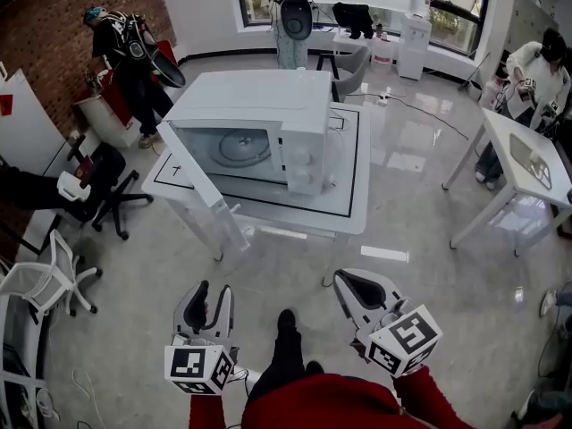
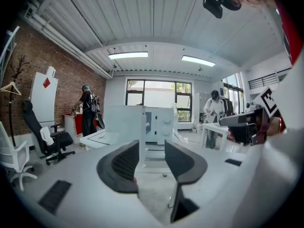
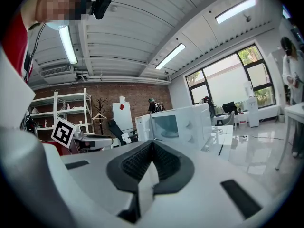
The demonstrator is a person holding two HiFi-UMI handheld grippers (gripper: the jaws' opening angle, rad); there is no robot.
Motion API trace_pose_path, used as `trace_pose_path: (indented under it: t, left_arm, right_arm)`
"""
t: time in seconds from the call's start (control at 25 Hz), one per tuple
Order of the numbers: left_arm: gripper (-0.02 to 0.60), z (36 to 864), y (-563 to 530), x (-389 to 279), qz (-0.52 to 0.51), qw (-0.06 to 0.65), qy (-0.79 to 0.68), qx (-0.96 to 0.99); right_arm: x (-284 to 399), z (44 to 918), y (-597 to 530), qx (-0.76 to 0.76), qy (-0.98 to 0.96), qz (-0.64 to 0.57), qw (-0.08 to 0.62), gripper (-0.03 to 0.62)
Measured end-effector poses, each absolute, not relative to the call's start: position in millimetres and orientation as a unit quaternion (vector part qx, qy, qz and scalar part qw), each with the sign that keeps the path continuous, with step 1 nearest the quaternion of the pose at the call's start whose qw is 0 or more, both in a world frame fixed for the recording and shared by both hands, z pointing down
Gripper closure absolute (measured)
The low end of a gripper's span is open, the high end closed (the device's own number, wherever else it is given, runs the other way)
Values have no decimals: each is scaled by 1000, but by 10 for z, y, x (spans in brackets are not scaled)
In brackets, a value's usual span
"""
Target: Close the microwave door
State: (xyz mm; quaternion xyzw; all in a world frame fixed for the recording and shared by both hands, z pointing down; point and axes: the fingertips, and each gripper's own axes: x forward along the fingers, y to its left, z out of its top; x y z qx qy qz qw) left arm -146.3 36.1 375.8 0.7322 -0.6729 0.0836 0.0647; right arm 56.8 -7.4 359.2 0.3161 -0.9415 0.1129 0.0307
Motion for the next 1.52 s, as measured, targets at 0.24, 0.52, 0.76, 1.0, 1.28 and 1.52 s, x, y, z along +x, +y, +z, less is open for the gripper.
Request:
trace_pose_path:
  t: [0.24,0.52,0.76,1.0,1.28,1.52]
  left_arm:
    - [419,3838,-26,-1665,89,71,-664,739]
    - [419,3930,-317,-1736,122,83,-629,763]
    - [419,4033,-486,-1697,129,98,-598,785]
    - [419,4060,-631,-1637,127,107,-584,795]
    - [420,4093,-781,-1573,123,113,-567,807]
    - [420,4080,-949,-1427,120,111,-555,816]
  right_arm:
    - [417,3670,-431,328,-936,120,36,582]
    - [227,3691,-746,332,-933,135,42,582]
    - [110,3747,-925,337,-929,147,49,582]
    - [94,3756,-1054,348,-923,154,54,582]
    - [105,3796,-1155,362,-917,159,56,582]
    - [127,3791,-1208,370,-913,161,57,582]
